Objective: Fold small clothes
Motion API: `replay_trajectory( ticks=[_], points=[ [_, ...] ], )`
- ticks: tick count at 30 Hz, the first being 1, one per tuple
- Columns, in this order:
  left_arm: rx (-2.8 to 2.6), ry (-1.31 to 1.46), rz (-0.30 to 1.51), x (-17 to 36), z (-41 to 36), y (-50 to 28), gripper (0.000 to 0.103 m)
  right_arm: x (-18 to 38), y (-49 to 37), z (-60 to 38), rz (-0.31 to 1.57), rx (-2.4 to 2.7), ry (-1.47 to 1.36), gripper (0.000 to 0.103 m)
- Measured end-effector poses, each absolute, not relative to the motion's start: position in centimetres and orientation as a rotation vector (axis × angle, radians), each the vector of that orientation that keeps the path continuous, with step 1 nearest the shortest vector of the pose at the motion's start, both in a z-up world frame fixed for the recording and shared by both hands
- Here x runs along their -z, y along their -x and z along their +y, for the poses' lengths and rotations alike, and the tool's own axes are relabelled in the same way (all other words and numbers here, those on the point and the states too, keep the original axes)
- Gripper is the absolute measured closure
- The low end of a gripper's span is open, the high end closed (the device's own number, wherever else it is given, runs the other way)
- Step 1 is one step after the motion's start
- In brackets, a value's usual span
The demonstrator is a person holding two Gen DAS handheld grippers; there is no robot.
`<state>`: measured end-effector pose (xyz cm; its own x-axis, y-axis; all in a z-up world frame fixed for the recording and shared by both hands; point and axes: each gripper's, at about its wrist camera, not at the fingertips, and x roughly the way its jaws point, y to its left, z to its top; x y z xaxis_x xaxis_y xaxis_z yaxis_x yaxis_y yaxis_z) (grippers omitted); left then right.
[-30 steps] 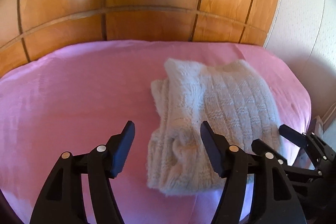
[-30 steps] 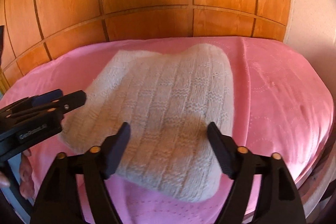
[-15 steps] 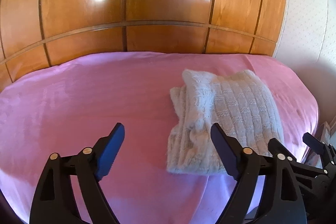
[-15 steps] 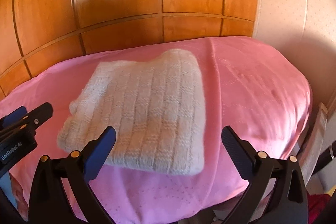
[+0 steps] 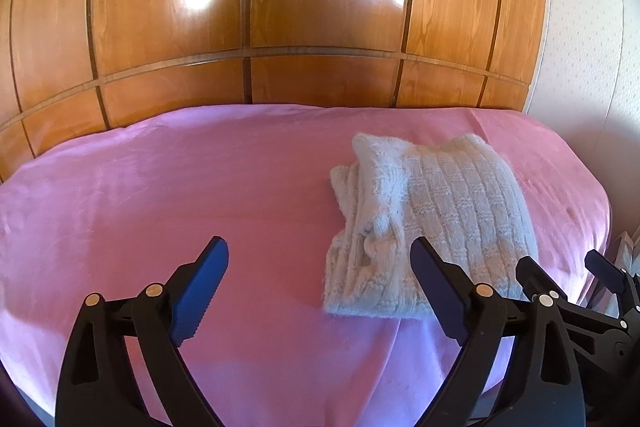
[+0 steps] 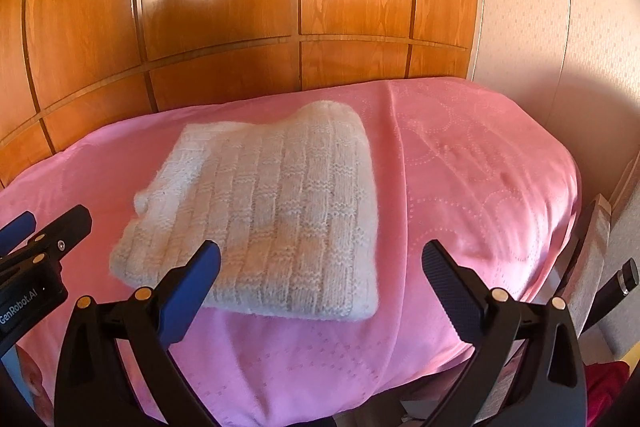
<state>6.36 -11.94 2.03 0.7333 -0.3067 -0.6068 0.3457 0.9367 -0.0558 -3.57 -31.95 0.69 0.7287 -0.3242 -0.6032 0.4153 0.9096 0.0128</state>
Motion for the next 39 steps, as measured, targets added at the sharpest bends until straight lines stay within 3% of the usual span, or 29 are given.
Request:
replay_trajectory(
  ticks=[8,10,39],
  points=[
    [0.357,-0.064,0.645,-2.3,-11.8,-6.1,0.01,-1.2,3.8,-32.1,0.613,0.415,-0.16,0.002],
    [0.352,-0.068,0.635,-2.4,-11.9,-5.9,0.005,-1.3,3.9,-32.1,0.604,0.416,-0.159,0.002],
    [0.301,-0.048,0.66,-2.0,-11.2,-6.3,0.005,-1.2,3.3,-32.4,0.614,0.387,-0.172,0.002]
  ],
)
